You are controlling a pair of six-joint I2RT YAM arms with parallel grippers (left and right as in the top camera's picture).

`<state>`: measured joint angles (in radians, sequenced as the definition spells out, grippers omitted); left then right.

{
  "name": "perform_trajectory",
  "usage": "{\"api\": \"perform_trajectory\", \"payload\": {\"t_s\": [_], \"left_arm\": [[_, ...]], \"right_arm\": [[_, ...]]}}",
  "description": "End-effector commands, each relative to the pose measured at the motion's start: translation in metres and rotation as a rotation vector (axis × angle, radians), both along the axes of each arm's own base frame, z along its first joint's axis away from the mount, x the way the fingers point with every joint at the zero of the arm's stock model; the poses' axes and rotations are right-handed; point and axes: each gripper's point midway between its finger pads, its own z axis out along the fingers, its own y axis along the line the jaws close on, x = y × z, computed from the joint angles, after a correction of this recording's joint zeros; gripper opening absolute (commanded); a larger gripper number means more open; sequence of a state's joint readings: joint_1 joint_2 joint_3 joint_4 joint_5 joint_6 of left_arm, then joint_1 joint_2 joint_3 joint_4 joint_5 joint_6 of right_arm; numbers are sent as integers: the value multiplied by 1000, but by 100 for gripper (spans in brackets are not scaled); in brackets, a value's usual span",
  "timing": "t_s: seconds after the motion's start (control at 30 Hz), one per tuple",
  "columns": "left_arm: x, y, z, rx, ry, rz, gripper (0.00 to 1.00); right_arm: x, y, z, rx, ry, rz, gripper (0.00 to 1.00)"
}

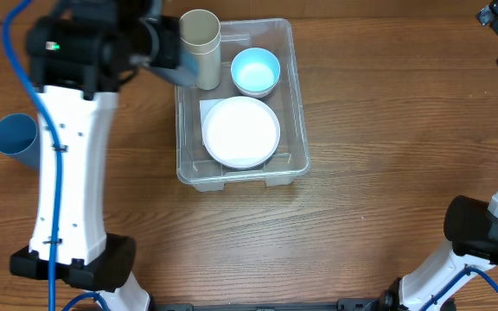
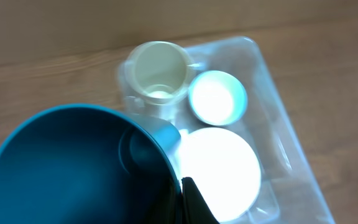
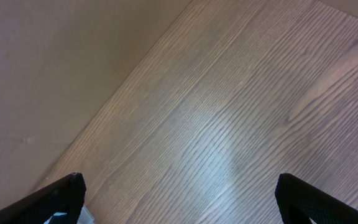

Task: Pack container
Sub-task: 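Lift the blue cup with the left gripper and carry it over the bin, then lower the blue cup into the bin beside the beige cups and release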

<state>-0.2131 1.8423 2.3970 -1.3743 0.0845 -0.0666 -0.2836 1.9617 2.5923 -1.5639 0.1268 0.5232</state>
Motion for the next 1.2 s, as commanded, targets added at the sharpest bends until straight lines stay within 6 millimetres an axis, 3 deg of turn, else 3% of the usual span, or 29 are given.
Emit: {"api": "perform_trajectory", "payload": {"t_s": [0.0,0.17,0.57,0.93,1.17], "left_arm": [[-3,-30,-4,62,-12,-89,4],[3,-50,-27,77,39,-128,4],[51,-47,-128,229,212,-93,4],[76,-36,-161,325,220,-38,4],[85,-39,-195,341,270,-44,4]], "right_arm": [[0,0,3,-3,-10,-5,100],[0,0,3,-3,-10,-5,100],[0,0,3,-2,-10,-5,100],[0,0,3,-3,-10,-5,100],[0,0,3,-2,-10,-5,100]]}}
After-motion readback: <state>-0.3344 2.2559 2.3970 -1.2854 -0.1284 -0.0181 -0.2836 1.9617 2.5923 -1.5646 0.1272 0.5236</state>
